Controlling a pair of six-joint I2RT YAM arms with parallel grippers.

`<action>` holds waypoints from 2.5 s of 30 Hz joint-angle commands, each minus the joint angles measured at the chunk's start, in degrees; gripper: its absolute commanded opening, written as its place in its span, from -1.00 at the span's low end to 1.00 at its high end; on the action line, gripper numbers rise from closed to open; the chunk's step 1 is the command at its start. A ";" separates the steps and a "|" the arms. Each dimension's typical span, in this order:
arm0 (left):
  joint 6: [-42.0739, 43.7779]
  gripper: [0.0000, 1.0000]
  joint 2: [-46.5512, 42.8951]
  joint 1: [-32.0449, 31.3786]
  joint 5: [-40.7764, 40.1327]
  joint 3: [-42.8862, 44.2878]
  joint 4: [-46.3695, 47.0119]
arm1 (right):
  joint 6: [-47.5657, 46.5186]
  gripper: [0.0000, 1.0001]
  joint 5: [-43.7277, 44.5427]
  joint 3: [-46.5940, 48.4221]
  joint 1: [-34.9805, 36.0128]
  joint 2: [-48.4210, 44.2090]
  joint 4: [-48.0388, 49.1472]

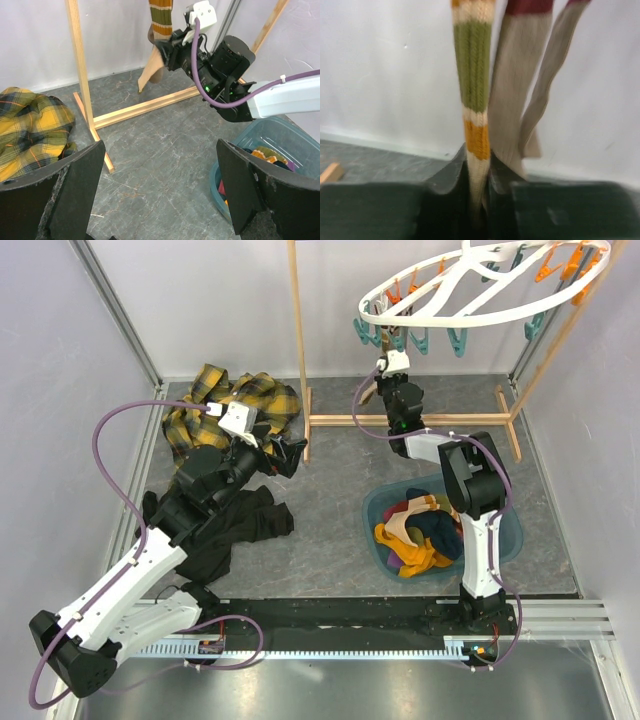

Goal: Remove the socks clipped to the hanger

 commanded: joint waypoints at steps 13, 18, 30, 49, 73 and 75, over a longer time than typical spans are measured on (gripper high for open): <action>2.60 0.99 0.90 -0.08 -2.01 -0.18 2.68 | 11.21 -0.45 -19.17 -13.51 0.35 -16.55 1.99; 2.42 0.99 0.99 -0.07 -2.19 -0.27 2.68 | 12.70 -1.00 -25.05 -13.69 0.27 -18.92 -1.09; 2.51 0.99 1.43 -0.07 -2.45 0.26 1.98 | 24.39 -1.00 -35.42 -17.02 0.44 -25.07 -0.22; -6.28 0.91 15.73 1.94 9.06 26.61 -12.43 | 29.93 -1.00 -41.58 -31.08 0.79 -40.27 -0.65; -18.15 0.63 48.69 10.30 36.31 63.89 -9.37 | 26.68 -0.87 -46.77 -34.08 -0.44 -50.65 -12.34; -18.58 0.61 50.11 10.56 36.66 64.42 -8.31 | 26.59 -0.86 -47.47 -33.81 -0.52 -50.83 -12.87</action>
